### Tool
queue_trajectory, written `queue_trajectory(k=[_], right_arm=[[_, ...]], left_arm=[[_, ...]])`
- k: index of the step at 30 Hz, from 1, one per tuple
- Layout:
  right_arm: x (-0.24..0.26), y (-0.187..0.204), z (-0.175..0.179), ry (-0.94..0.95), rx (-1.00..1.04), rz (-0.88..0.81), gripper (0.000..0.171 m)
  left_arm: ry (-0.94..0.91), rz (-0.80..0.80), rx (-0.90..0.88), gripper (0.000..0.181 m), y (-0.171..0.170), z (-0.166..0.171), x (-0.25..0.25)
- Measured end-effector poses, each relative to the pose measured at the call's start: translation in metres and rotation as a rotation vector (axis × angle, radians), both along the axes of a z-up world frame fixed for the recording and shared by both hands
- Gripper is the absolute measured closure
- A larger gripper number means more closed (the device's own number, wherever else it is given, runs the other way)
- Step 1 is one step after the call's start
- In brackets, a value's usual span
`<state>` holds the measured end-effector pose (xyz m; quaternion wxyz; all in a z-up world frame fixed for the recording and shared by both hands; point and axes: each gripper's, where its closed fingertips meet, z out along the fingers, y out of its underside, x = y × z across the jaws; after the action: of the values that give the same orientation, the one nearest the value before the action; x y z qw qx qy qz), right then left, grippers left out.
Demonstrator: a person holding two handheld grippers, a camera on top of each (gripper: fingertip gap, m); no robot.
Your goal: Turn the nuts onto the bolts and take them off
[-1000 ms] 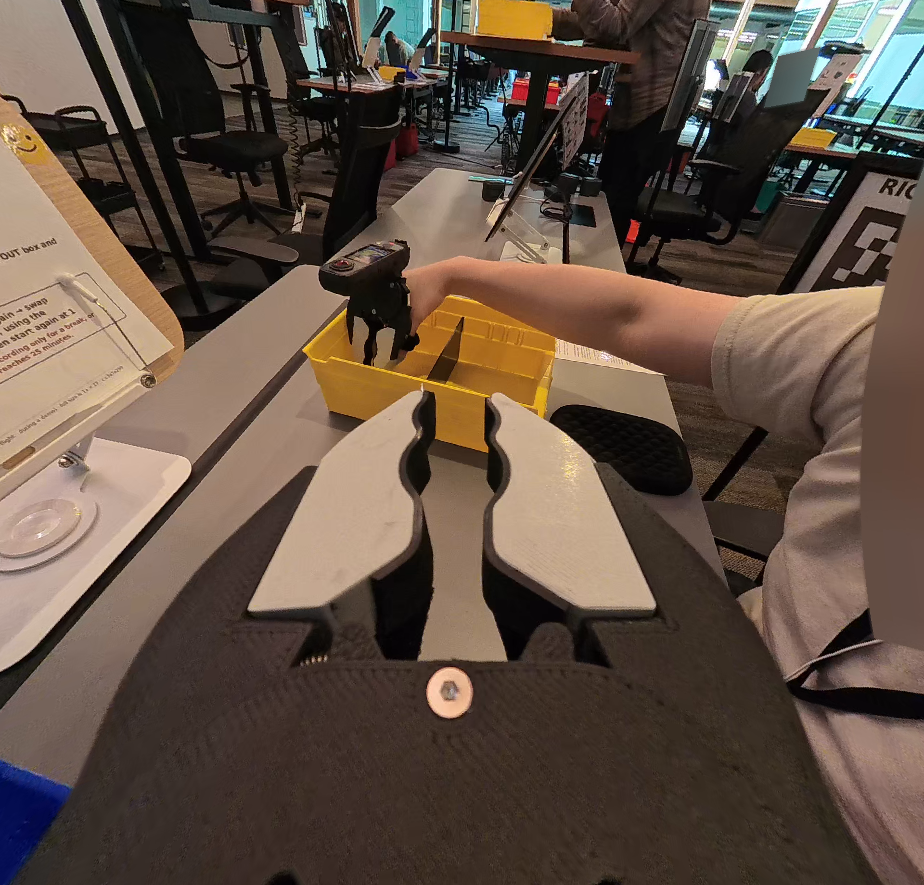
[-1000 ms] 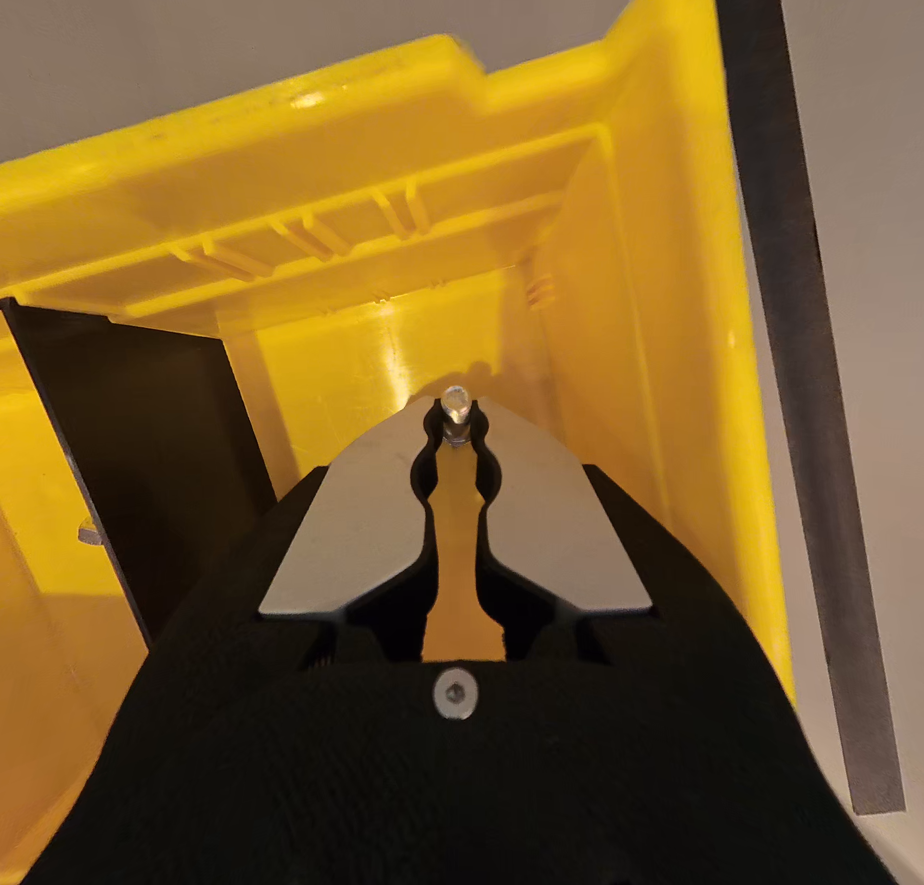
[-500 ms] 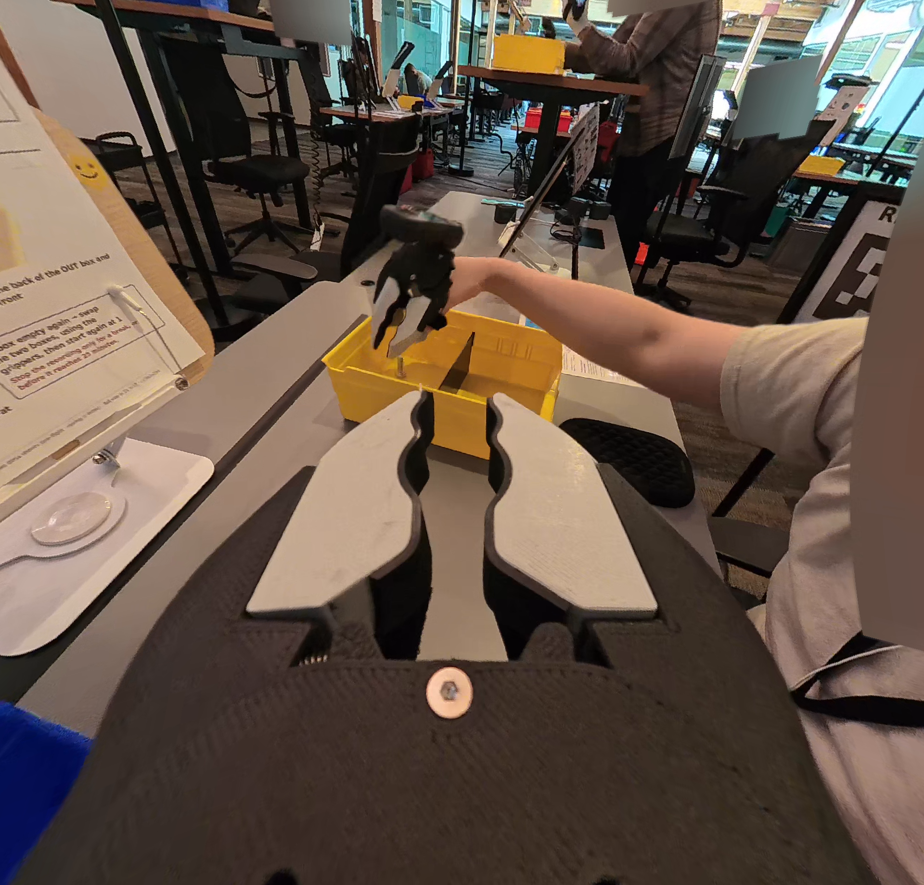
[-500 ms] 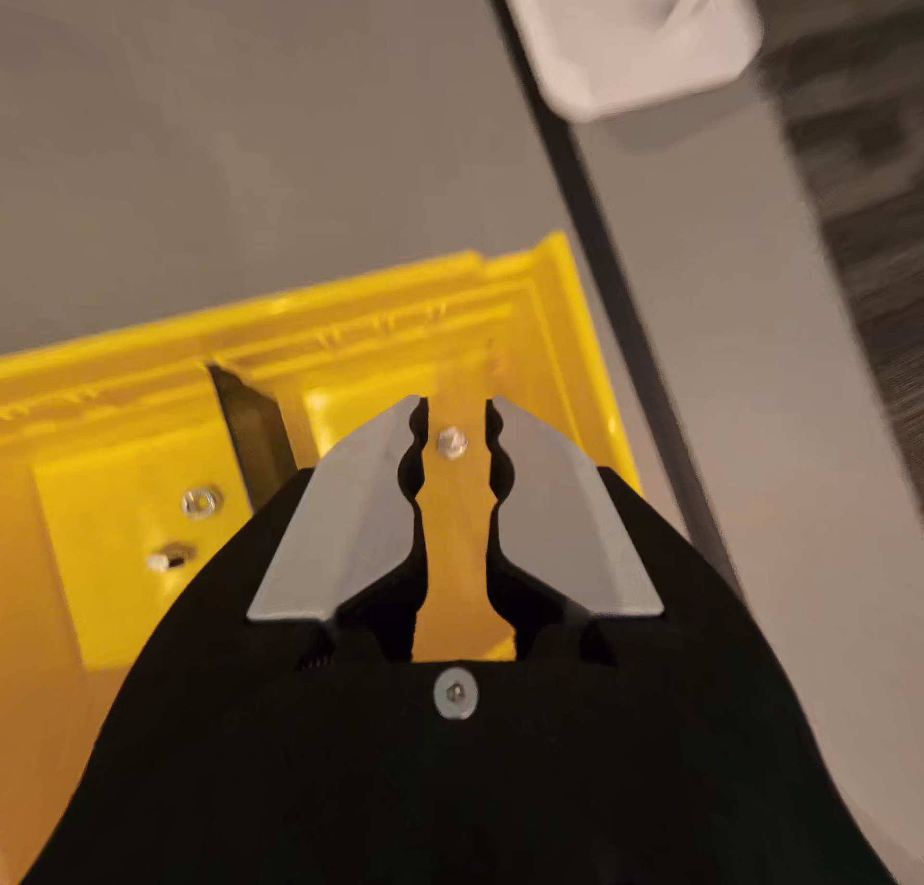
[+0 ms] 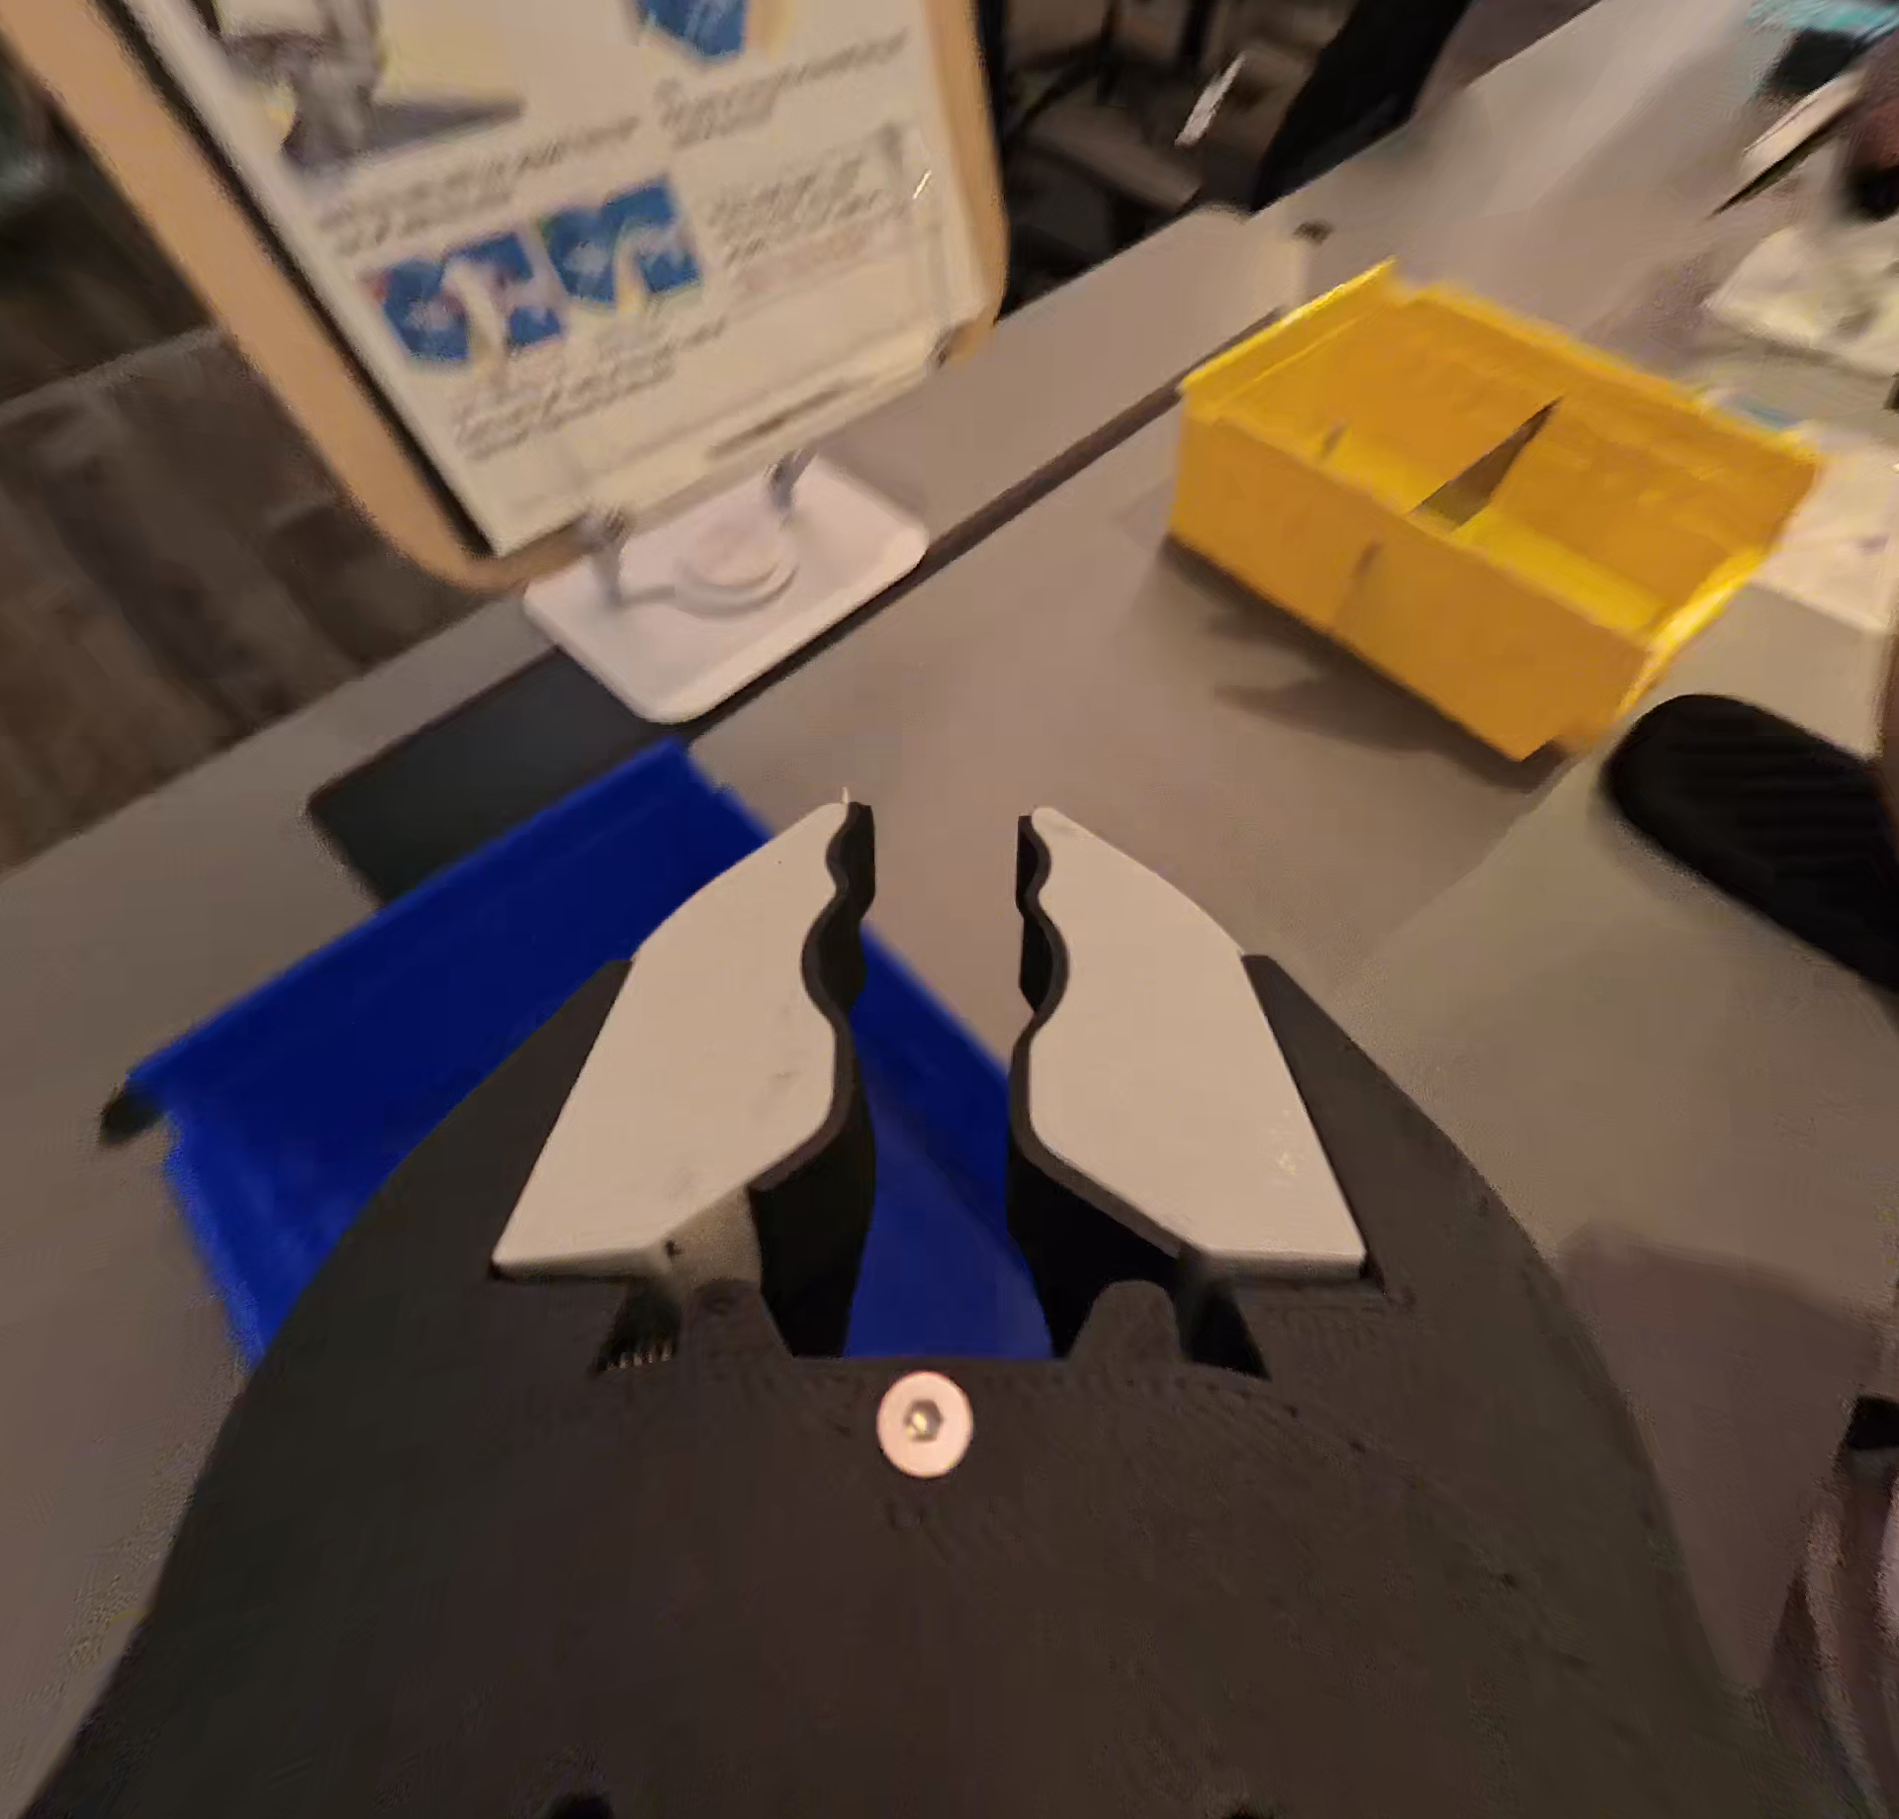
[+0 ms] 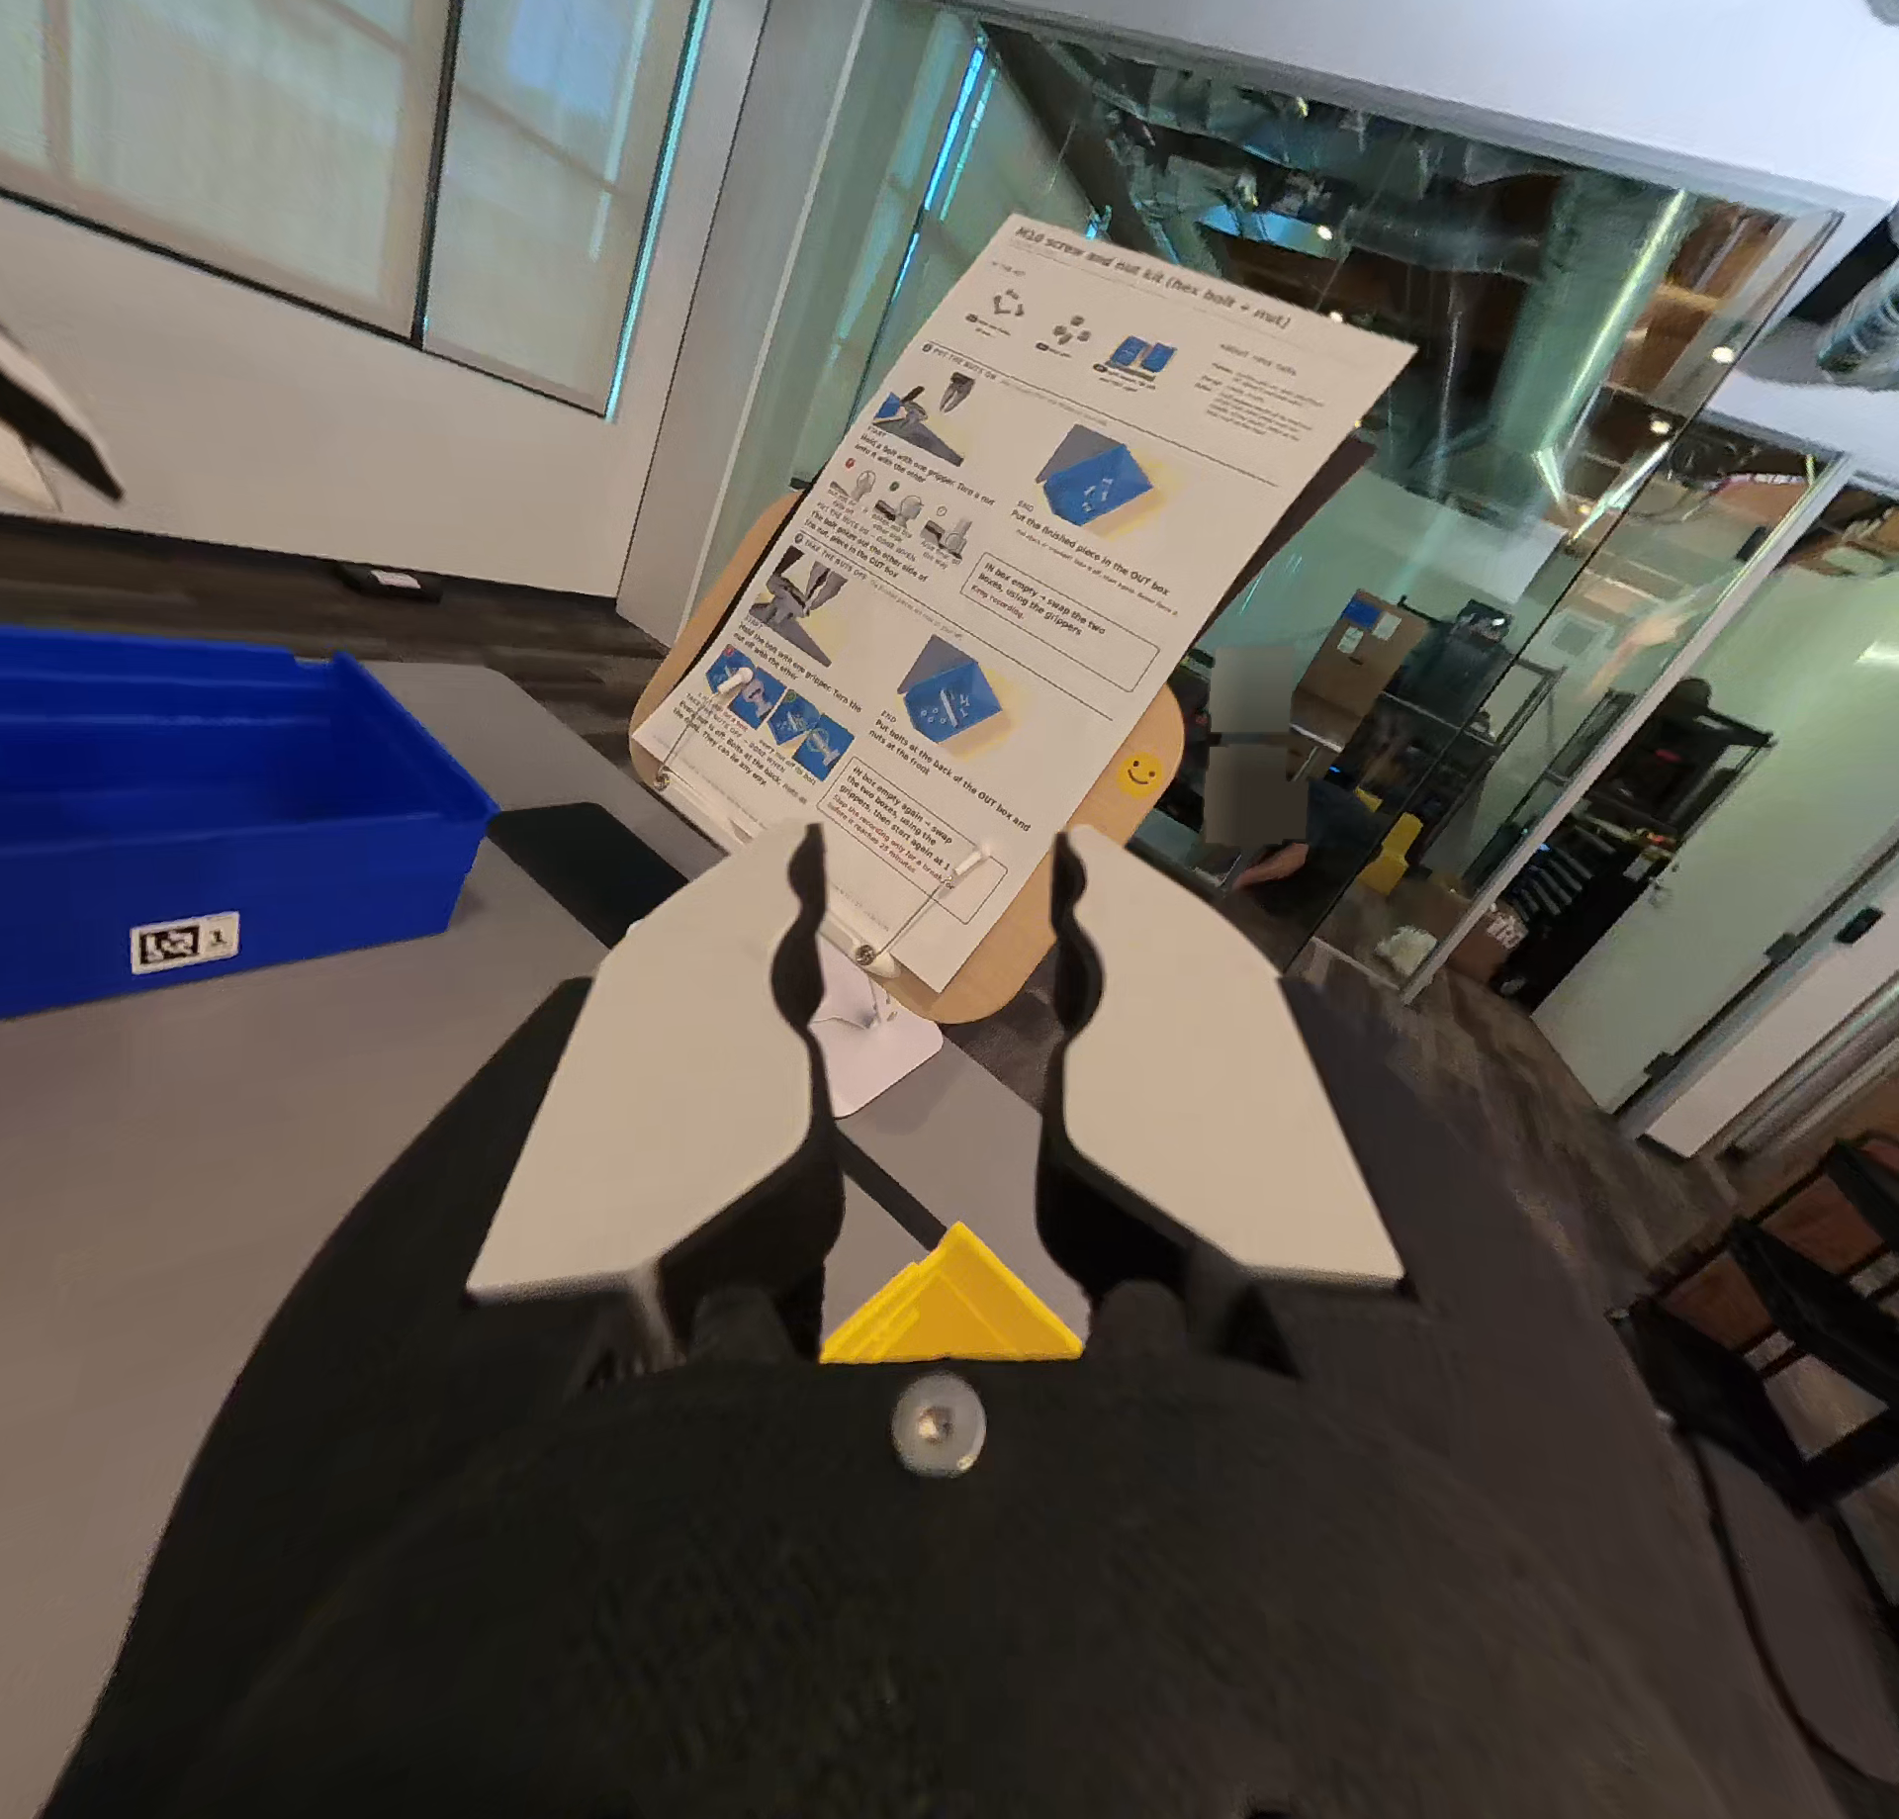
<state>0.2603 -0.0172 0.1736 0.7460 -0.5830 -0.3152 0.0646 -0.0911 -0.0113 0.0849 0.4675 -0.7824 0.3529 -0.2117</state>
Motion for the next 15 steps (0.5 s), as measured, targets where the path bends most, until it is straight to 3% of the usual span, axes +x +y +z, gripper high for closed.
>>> queue_trajectory(k=[3,5,9,15], right_arm=[[-0.002,-0.005,-0.006,0.057,-0.086,0.092,0.168],[0.001,-0.011,-0.008,0.096,-0.075,0.122,0.170],[0.010,-0.011,-0.018,-0.003,-0.071,0.065,0.170],[0.001,0.002,-0.038,-0.161,-0.092,-0.001,0.169]], left_arm=[[0.171,0.149,-0.185,0.155,0.007,-0.047,-0.043],[0.269,0.222,-0.318,0.154,0.010,-0.079,-0.066],[0.251,0.264,-0.614,0.162,0.019,-0.131,-0.074],[0.297,0.328,-0.838,0.160,0.030,-0.186,-0.070]])
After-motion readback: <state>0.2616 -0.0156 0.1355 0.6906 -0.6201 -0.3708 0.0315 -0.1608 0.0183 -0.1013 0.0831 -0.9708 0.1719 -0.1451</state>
